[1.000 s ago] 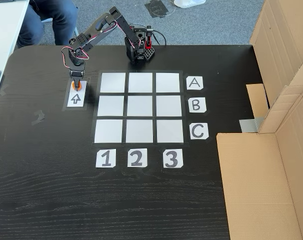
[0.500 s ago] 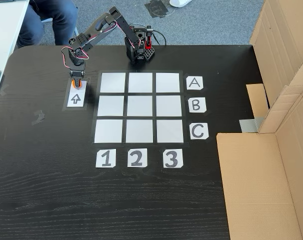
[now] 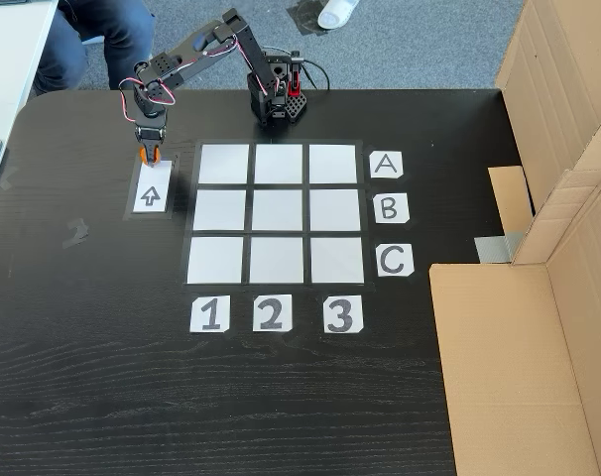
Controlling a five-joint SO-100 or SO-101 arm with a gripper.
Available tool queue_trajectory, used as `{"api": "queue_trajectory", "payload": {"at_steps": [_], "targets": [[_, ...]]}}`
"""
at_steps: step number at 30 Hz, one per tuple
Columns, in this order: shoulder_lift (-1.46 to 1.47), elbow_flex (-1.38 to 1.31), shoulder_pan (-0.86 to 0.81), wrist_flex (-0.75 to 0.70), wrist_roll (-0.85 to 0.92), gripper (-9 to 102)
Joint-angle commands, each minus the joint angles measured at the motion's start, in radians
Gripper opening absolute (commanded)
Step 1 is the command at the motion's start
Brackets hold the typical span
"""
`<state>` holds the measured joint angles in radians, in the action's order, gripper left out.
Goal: Pick up the round, orange token and place it in the grid on square A1.
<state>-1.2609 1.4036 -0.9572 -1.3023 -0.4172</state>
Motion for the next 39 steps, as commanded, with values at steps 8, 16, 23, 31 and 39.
{"api": "queue_trajectory", "payload": {"at_steps": [8,16,23,31,39], "targets": [[-0.321,-0.031,-0.084,-0.130,0.000,15],[-0.551,0.032,-0.133,-0.236,0.040,15],[-0.747,0.192,-0.123,-0.239,0.066,16],[-0.887,0.414,-0.049,-0.230,0.071,15],[-0.957,0.589,0.060,-0.227,0.069,15]]}}
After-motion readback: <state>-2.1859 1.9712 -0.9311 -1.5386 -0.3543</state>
